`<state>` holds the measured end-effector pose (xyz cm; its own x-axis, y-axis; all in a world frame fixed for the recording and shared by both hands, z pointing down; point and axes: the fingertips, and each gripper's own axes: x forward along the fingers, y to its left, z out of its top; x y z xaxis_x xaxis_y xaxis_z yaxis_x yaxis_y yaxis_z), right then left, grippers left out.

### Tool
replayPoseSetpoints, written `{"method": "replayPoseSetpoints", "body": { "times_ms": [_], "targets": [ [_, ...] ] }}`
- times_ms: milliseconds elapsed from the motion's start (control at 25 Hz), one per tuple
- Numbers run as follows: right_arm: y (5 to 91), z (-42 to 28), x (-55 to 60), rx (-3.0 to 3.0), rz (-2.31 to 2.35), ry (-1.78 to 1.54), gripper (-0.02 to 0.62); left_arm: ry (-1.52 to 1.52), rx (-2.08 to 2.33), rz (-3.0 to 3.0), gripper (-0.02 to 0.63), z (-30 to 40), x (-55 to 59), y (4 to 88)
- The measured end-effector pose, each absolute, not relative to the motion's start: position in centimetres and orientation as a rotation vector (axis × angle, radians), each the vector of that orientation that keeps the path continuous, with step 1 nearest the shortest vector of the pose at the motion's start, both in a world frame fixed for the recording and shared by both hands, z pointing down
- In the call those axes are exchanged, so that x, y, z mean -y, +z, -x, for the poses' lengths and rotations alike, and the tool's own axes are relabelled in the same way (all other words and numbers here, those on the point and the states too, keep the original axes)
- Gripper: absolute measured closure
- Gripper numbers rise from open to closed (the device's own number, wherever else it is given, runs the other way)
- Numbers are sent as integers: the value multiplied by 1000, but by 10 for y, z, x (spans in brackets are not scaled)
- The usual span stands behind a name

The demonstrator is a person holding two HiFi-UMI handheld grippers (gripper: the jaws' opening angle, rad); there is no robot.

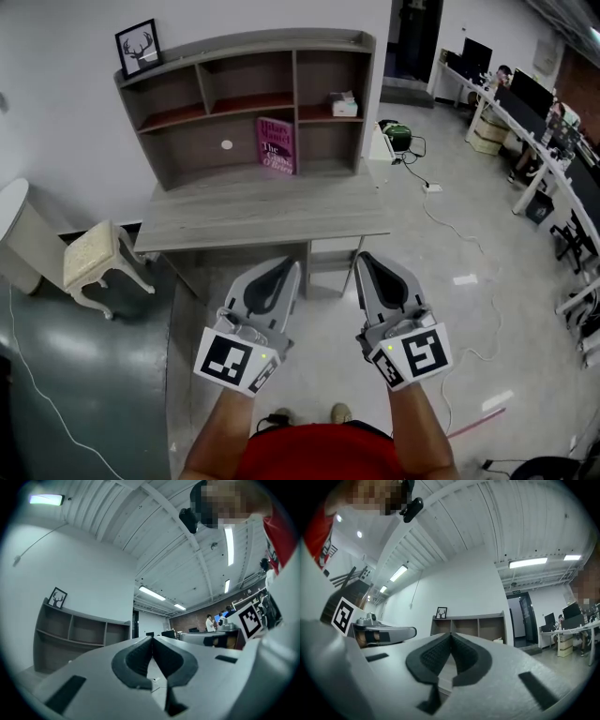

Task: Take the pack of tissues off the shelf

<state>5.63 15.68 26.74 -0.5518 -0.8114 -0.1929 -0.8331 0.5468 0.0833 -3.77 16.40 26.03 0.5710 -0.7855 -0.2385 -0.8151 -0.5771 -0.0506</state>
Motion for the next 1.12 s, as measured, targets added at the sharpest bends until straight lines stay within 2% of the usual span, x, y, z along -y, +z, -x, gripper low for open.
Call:
{"method": "replayPoseSetpoints", "body": {
  "times_ms": [160,240,560,680,840,1120],
  "targets": [
    [269,-38,-155,-2642,1444,251,588,297,-1356,2656,598,59,-162,264],
    [271,-26,-153,-2633,1468,253,564,301,-1349,2661,598,71,-162,265],
    [278,2,-135,-2555,1664,236,288,307,-1296,2675,598,121,-155,267],
    [284,2,-123,-2541,1741,213,218,319,-1293,2687,598,131,-145,270],
    [291,1,-101,-2535,1791,196,170,332,-1290,2696,598,135,-126,275],
    [301,-14,-36,-2512,1810,176,147,312,-1303,2673,598,129,-71,286]
  ]
}}
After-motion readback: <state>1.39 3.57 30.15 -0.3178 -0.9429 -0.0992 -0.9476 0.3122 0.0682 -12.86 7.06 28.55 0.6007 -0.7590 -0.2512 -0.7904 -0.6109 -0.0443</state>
